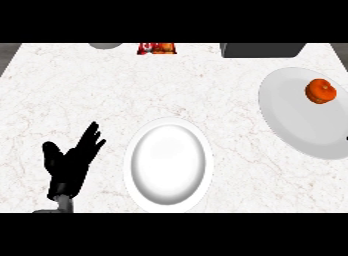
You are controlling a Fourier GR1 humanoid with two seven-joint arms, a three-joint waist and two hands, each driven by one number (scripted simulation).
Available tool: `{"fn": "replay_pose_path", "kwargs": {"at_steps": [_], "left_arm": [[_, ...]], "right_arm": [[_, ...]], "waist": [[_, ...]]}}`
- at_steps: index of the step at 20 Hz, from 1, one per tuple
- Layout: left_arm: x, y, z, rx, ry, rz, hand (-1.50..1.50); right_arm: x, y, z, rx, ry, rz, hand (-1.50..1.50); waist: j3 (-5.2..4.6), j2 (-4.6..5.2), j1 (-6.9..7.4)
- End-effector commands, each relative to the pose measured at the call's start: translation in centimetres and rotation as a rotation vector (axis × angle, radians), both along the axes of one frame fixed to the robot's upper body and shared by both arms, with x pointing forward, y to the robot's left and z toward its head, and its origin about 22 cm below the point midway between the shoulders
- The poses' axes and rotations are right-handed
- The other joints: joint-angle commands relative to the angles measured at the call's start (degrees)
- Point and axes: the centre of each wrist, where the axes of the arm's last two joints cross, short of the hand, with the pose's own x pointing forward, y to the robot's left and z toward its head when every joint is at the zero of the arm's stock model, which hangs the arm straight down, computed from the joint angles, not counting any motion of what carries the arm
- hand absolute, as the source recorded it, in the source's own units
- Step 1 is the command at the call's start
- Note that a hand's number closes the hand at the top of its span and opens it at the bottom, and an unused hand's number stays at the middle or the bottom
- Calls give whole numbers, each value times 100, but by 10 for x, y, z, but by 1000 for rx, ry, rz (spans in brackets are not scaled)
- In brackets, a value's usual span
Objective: Pick the squash from the plate and place it in the plate
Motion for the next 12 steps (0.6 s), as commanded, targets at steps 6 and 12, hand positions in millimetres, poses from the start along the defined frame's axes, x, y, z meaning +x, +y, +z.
{"fn": "replay_pose_path", "kwargs": {"at_steps": [6,12], "left_arm": [[2,-10,-6,-3,33,14,0],[-2,-8,5,11,35,-3,0]], "right_arm": [[-73,17,5,-77,91,83,-150],[-115,33,-6,-80,136,55,-150]], "waist": [[-23,24,-22],[-17,32,21]]}}
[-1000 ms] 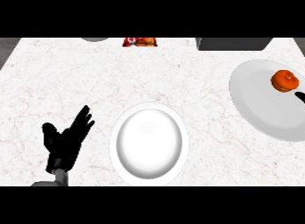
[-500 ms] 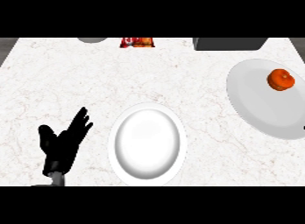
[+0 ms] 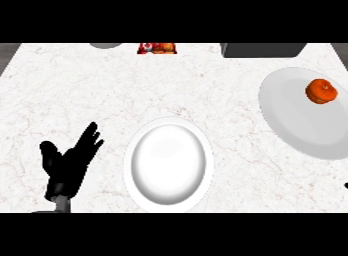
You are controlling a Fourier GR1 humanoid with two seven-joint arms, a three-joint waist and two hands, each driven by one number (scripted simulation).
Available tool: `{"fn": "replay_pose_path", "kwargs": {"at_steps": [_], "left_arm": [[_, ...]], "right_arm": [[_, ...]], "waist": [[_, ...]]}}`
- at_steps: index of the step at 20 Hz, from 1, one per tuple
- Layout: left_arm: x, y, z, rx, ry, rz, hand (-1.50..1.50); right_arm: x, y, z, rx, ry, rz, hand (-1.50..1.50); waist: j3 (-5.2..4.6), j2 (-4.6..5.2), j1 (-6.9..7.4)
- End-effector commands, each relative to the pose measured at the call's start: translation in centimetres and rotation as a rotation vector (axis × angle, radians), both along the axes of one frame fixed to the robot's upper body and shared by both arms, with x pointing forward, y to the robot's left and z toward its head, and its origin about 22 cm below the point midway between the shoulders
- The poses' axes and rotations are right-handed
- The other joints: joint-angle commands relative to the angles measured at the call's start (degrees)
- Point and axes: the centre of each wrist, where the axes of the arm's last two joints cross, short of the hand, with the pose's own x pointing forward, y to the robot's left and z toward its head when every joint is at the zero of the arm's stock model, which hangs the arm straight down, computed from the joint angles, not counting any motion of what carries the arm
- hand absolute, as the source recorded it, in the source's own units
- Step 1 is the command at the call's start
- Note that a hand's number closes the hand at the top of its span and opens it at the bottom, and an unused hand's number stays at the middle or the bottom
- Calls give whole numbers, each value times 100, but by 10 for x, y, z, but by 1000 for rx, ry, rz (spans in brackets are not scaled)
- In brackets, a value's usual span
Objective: Pick the squash from the plate and place it in the plate
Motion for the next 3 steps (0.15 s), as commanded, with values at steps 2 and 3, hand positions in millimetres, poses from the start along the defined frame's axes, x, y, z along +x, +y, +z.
{"fn": "replay_pose_path", "kwargs": {"at_steps": [2,3], "left_arm": [[10,-9,-8,-3,29,0,0],[6,-2,-8,-17,14,10,0]], "right_arm": [[-27,19,6,-1,23,-17,-150],[-54,9,8,-21,9,-4,-150]], "waist": [[-8,22,11],[-9,19,-5]]}}
